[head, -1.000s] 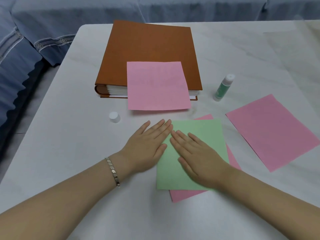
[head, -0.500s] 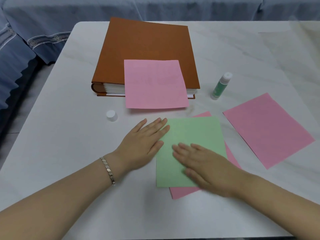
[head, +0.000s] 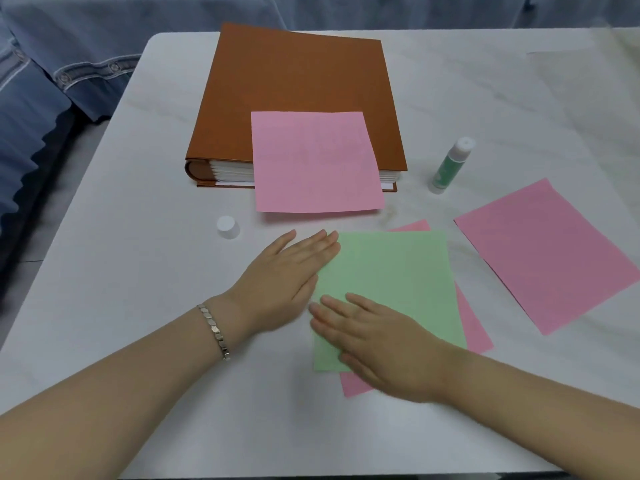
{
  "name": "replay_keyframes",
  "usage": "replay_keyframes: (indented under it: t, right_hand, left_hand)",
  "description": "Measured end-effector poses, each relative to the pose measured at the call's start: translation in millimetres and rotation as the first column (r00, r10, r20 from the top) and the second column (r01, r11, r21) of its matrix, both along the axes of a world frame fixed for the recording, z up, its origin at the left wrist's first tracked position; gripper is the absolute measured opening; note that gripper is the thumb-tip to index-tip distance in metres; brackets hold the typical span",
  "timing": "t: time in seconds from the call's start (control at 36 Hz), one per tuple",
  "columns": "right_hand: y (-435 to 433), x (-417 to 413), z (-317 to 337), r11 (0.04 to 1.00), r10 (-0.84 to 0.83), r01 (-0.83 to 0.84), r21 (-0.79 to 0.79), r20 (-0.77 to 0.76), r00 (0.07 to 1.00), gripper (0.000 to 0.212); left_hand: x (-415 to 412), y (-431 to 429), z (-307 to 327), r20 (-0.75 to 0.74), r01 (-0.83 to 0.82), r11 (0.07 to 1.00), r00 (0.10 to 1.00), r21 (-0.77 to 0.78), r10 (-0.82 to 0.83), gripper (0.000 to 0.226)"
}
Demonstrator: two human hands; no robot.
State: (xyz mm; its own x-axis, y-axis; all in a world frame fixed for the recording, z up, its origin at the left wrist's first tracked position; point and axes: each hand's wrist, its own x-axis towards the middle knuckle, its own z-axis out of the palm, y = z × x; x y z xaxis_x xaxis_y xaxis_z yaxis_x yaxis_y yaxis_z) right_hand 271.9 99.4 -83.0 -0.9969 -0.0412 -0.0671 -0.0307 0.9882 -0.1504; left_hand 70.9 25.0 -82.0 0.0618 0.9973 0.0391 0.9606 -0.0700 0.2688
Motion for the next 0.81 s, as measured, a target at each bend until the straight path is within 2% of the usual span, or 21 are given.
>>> replay_keyframes:
  t: [0.14,0.22,0.25,0.31,0.39,0.47,0.53,0.58,0.81]
  right_hand:
    - [-14.8,13.8,1.3,0.996,0.086,-0.085,-0.031,0.028,0.996,0.051]
    - [-12.9,22.1,6.1,0.98,0.142,-0.135,-0.149,0.032,0.989,0.049]
    - [-8.3,24.0,7.7,0.968,0.124,-0.112,-0.226,0.036,0.992,0.049]
    - [7.1,24.9,8.7,0.95,-0.014,0.026,-0.312,0.041,0.999,0.05]
    - [39.7,20.3,8.7,0.935,-0.242,0.242,-0.258,0.03,0.97,0.063]
    - [61.1,14.8,3.2,0.932,-0.294,0.298,-0.205,0.051,0.955,0.082]
    - [62.4,9.5,1.5,0.938,-0.322,0.322,-0.133,0.021,0.947,0.078]
    - [59.2,8.2,-0.2,0.94,-0.337,0.336,-0.055,-0.014,0.941,0.067]
    - [59.8,8.6,-4.8,0.945,-0.327,0.325,-0.031,-0.062,0.943,0.06]
  left_hand:
    - [3.2,0.7,2.4,0.013,-0.034,0.999,0.999,0.01,0.034,0.055]
    - [12.2,2.5,3.2,0.053,-0.13,0.992,0.99,-0.004,0.13,0.066]
    - [15.8,3.0,3.1,0.056,-0.151,0.989,0.987,-0.007,0.151,0.069]
    - [21.7,3.5,3.2,0.047,-0.174,0.985,0.984,-0.017,0.174,0.074]
    - [27.5,3.1,3.1,0.013,-0.202,0.979,0.979,-0.025,0.202,0.071]
    - [33.8,4.4,5.2,-0.089,-0.228,0.974,0.97,-0.006,0.227,0.059]
    - [41.1,7.8,4.6,-0.161,-0.264,0.963,0.949,0.058,0.27,0.053]
    - [50.8,12.7,5.0,-0.17,-0.302,0.95,0.935,0.083,0.312,0.052]
    - [74.7,24.1,-6.2,-0.062,-0.282,0.958,0.956,0.059,0.285,0.056]
